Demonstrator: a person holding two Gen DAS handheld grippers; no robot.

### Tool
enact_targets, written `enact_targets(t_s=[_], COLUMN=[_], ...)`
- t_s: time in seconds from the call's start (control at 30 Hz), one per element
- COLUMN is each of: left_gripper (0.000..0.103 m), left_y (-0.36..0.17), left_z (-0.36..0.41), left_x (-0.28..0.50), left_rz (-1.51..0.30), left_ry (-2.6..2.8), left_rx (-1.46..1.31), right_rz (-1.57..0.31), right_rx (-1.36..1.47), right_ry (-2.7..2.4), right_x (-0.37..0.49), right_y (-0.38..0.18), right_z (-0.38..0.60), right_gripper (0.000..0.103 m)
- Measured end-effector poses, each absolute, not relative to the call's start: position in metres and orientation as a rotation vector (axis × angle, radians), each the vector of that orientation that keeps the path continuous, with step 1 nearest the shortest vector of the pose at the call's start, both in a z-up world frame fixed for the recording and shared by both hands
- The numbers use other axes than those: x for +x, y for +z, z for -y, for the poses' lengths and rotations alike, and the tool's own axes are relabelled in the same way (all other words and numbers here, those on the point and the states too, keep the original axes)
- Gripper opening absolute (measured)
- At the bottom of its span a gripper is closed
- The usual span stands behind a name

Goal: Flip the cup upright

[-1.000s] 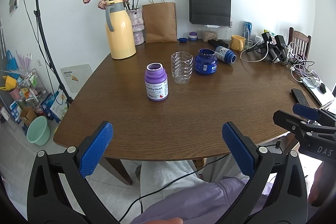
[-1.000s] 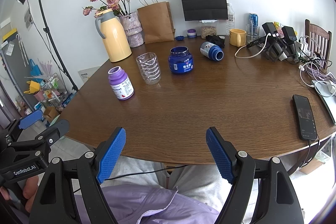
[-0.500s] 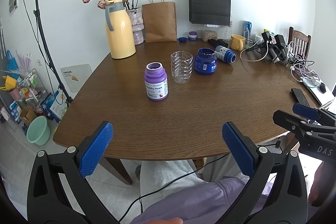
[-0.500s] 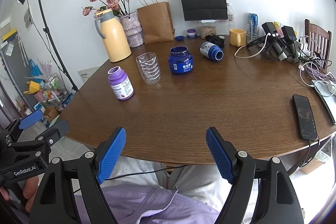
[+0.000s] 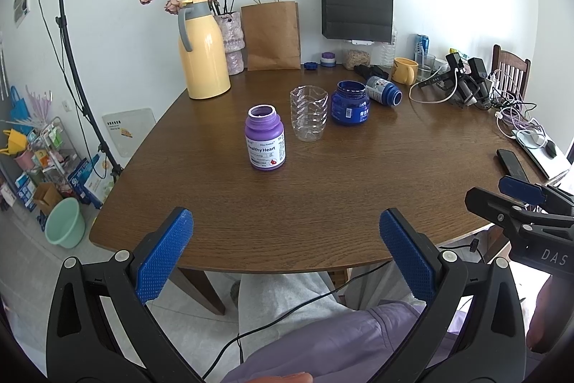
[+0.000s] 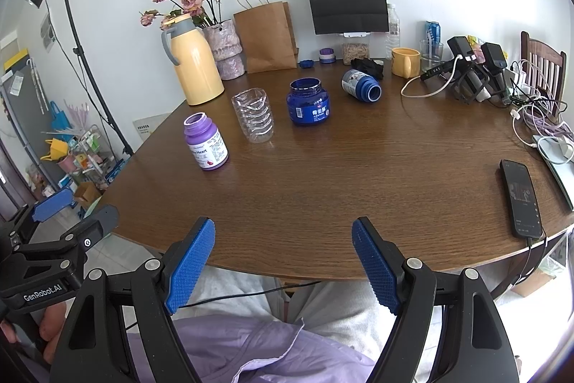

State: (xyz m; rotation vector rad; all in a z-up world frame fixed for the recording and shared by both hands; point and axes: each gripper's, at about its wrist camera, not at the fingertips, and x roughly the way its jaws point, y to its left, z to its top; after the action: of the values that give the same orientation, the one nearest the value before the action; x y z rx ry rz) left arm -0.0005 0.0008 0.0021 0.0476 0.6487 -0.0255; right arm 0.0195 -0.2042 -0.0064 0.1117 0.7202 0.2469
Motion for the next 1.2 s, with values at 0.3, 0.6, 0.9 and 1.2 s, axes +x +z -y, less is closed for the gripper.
enact_targets(t_s=[0.3,0.6,0.9,1.2], left_gripper=[0.103,0.103,0.103,0.103], left_y=[-0.013,-0.019,-0.022,-0.03], left_z=[0.006,0.048,0.08,0.108], left_x=[0.055,0.132,0.224,0.297], left_rz=[-0.677,-0.655,-0.688,-0.705], left_ry=[-0.035,-0.146,-0.194,-0.214], left_rx=[0.025,0.05,0.032,0.037], right_rz=[-0.713,-0.709,-0.728,-0.762], right_rx=[0.12,0.115,-0.01,-0.055], right_ry=[0.188,0.121,0.145,0.175], right_x=[0.063,0.169,0.291,0.399], right_y=[-0.018,-0.034,-0.051,-0.052], right_z=[0.222,0.259,0.275,0.277], right_gripper=[0.082,0.082,0.082,0.082])
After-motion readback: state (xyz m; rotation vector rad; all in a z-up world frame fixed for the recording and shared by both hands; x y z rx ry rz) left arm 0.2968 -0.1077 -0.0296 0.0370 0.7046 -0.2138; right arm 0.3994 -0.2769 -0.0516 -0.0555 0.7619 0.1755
